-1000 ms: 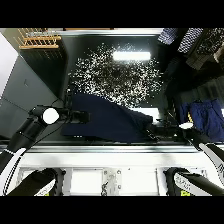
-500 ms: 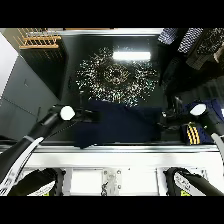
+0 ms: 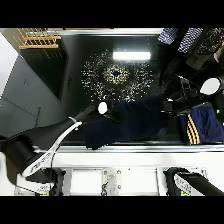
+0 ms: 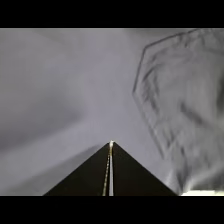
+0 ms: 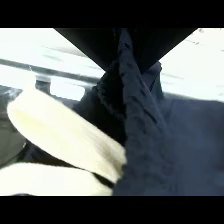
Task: Fold the clothes and pants, and hang the long-sleeved shirts on hangers.
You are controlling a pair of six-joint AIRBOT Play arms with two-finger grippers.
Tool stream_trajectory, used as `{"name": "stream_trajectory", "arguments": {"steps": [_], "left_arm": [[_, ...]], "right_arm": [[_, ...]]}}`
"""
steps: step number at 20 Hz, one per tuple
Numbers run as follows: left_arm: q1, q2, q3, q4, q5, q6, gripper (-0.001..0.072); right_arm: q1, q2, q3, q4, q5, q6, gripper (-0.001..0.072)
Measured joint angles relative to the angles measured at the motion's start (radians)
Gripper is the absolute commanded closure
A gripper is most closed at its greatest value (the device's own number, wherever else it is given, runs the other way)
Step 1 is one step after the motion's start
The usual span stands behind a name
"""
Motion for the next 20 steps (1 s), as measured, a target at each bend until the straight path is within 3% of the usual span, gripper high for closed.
{"name": "stream_trajectory", "arguments": {"steps": [10, 16, 20], "left_arm": [[-0.057, -0.180, 0.185, -0.003, -0.075, -0.008, 0.0701], [0.001, -0.106, 0.193, 0.005, -0.104, -0.007, 0.0701], [0.100, -0.012, 0.193, 0.009, -0.156, 0.045, 0.0701]], "right_arm": [[0.185, -0.001, 0.139, -0.018, 0.054, 0.072, 0.0695], [0.234, -0.002, 0.154, -0.019, 0.056, 0.080, 0.0695], [0.257, -0.002, 0.155, -0.019, 0.047, 0.079, 0.0695]]}}
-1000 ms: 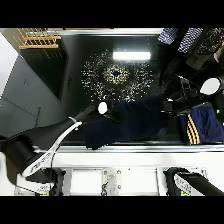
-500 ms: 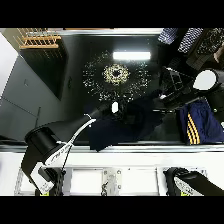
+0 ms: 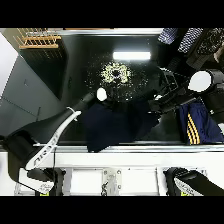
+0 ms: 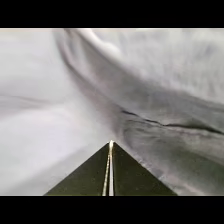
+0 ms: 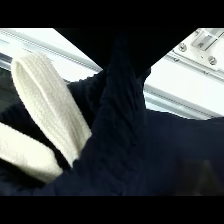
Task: Fold the clothes and pants, and hang the long-sleeved shirts on hangers.
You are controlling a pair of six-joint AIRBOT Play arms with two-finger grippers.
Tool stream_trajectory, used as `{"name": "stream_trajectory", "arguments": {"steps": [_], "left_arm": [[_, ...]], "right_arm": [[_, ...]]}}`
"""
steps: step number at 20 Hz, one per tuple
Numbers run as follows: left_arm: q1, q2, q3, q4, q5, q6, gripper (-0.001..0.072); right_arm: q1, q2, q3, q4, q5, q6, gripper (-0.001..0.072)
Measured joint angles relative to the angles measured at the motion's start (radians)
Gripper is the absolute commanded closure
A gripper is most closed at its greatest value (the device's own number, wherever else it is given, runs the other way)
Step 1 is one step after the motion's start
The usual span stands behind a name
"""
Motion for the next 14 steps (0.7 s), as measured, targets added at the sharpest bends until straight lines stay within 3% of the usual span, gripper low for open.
{"name": "stream_trajectory", "arguments": {"steps": [10, 14], "left_arm": [[0.309, 0.232, 0.000, 0.002, -0.090, 0.042, 0.0701], [0.402, 0.295, 0.000, 0.002, -0.124, 0.053, 0.0701]], "right_arm": [[0.190, -0.031, 0.000, 0.013, -0.143, 0.000, 0.0695], [0.328, -0.106, 0.000, 0.060, -0.265, -0.020, 0.0694]]}}
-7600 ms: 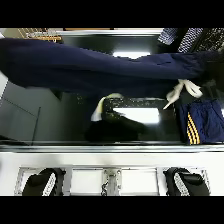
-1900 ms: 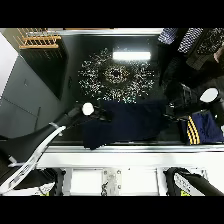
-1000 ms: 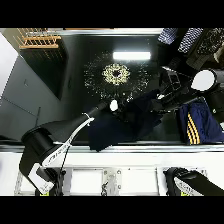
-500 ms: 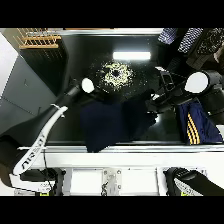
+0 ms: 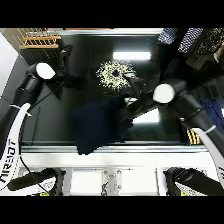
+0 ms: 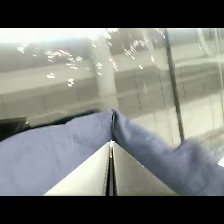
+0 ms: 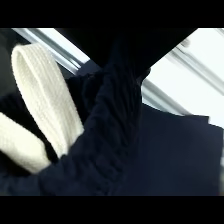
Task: Fold the clothes and pants, and hang the long-sleeved shirts on hangers.
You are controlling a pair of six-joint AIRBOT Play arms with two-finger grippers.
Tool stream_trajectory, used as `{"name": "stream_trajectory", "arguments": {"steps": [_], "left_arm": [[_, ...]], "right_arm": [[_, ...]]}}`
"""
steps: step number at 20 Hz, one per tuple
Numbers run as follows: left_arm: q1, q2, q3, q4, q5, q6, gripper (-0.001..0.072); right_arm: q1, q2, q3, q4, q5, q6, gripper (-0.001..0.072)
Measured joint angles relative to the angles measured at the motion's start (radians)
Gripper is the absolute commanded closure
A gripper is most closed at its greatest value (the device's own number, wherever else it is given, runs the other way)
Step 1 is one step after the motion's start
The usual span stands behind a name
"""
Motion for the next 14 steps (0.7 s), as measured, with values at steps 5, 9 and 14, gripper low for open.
{"name": "stream_trajectory", "arguments": {"steps": [5, 9, 14], "left_arm": [[0.092, 0.066, 0.000, -0.001, -0.021, 0.007, 0.0701], [0.174, 0.122, 0.000, -0.002, -0.032, 0.011, 0.0701], [0.282, 0.208, -0.016, -0.001, -0.035, 0.015, 0.0701]], "right_arm": [[0.216, -0.163, 0.001, 0.139, -0.312, -0.100, 0.0319], [0.375, -0.341, 0.058, 0.282, -0.536, -0.275, 0.0005], [0.401, -0.391, 0.109, 0.293, -0.555, -0.373, 0.0007]]}}
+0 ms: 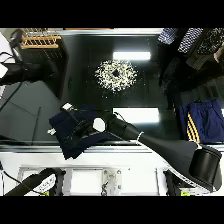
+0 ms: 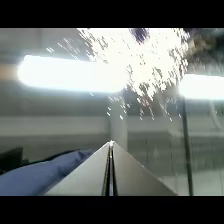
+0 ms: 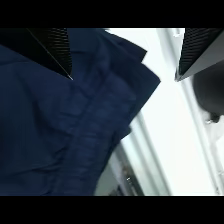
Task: Fold the clothes and pants, and hang the long-sleeved shirts on hangers.
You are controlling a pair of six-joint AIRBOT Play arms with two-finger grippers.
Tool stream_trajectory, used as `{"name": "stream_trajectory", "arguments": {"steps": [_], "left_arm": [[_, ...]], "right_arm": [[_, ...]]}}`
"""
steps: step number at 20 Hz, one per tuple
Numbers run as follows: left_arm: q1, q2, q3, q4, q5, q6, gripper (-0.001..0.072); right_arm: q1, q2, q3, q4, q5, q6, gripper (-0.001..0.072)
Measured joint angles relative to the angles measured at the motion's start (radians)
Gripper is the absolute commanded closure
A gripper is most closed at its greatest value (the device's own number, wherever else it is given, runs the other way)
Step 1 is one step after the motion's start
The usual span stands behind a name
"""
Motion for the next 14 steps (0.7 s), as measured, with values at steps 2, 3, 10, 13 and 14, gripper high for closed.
{"name": "stream_trajectory", "arguments": {"steps": [2, 3, 10, 13, 14], "left_arm": [[0.026, 0.046, -0.046, 0.000, 0.006, 0.007, 0.0701], [0.034, 0.070, -0.079, 0.000, 0.007, 0.008, 0.0701], [0.051, 0.247, -0.379, -0.008, 0.018, 0.016, 0.0701], [0.053, 0.309, -0.474, -0.009, 0.039, 0.018, 0.0701], [0.053, 0.327, -0.496, -0.009, 0.047, 0.018, 0.0701]], "right_arm": [[-0.054, 0.016, -0.002, -0.080, 0.029, 0.048, 0.0007], [-0.089, 0.020, -0.002, -0.123, 0.058, 0.076, 0.0006], [-0.379, -0.072, -0.005, -0.169, 0.293, 0.159, 0.0006], [-0.414, -0.161, -0.005, -0.034, 0.317, 0.113, 0.0007], [-0.410, -0.191, -0.005, 0.016, 0.325, 0.095, 0.0007]]}}
